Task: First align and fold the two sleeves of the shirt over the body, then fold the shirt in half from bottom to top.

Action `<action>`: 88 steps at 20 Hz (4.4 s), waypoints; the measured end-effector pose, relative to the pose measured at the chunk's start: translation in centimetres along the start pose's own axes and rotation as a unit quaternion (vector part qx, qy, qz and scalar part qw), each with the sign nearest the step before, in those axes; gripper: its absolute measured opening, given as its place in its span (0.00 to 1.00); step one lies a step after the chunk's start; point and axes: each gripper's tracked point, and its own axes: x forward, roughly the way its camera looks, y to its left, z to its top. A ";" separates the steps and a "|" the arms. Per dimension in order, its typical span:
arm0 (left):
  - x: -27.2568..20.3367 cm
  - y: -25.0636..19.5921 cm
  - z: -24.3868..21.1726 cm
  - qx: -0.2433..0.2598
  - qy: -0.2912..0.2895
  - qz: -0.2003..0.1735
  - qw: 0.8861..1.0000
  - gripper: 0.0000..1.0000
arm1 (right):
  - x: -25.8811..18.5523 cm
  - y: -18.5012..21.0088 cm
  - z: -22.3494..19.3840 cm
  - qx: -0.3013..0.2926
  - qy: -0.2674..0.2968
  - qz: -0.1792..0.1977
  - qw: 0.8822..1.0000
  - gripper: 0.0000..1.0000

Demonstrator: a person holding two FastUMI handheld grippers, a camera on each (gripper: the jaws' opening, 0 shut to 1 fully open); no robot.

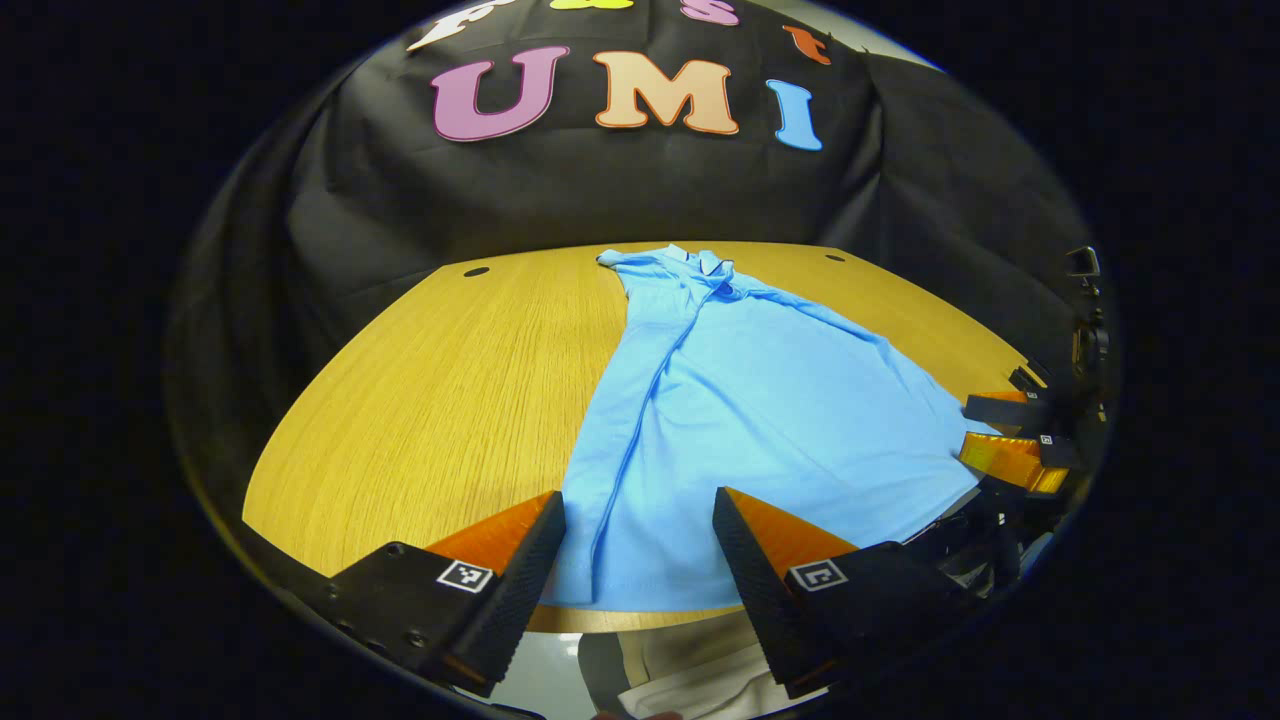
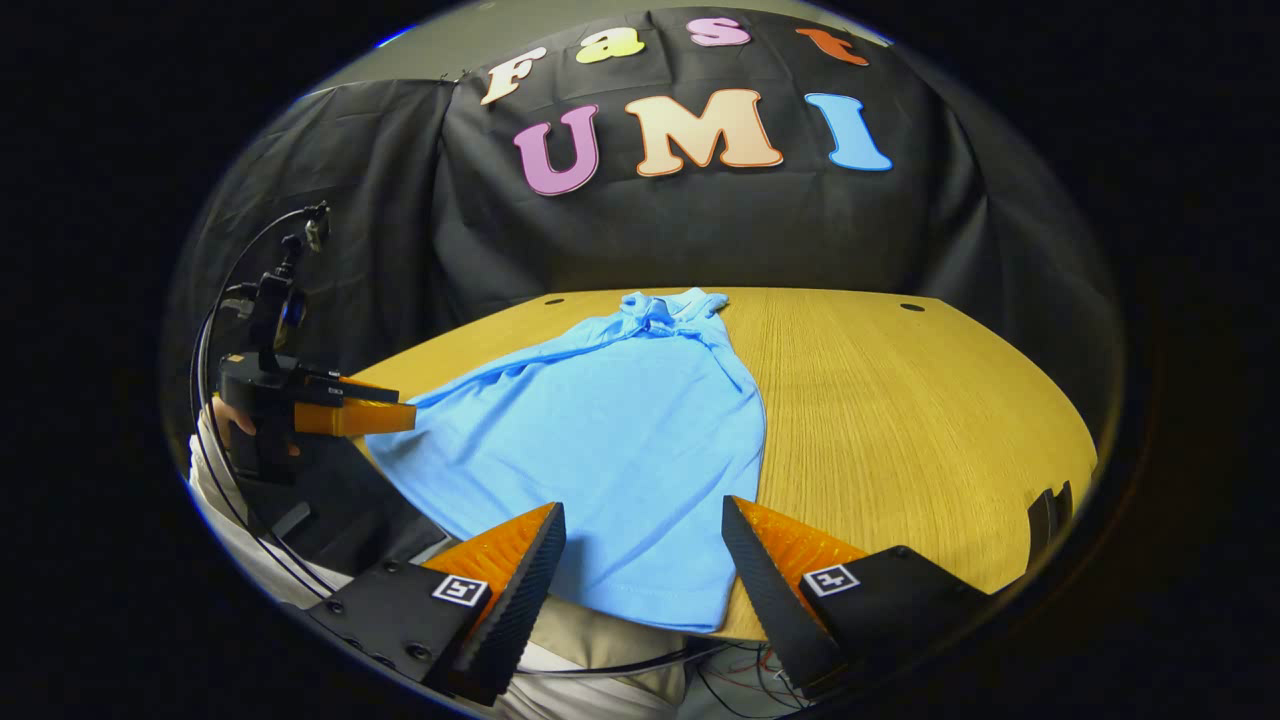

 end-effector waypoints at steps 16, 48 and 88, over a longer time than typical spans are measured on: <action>1.0 -1.5 0.6 -0.015 -0.059 -0.030 0.998 0.50 | 1.9 1.9 -0.1 0.014 -0.023 0.022 0.999 0.23; 5.5 0.6 20.6 -0.127 -0.168 -0.087 0.974 0.00 | 11.3 -2.1 17.8 -0.002 -0.043 -0.006 0.999 0.02; 28.7 10.3 31.8 -0.138 -0.100 0.048 0.984 0.90 | 37.1 -14.5 28.8 0.027 -0.021 -0.091 0.995 0.98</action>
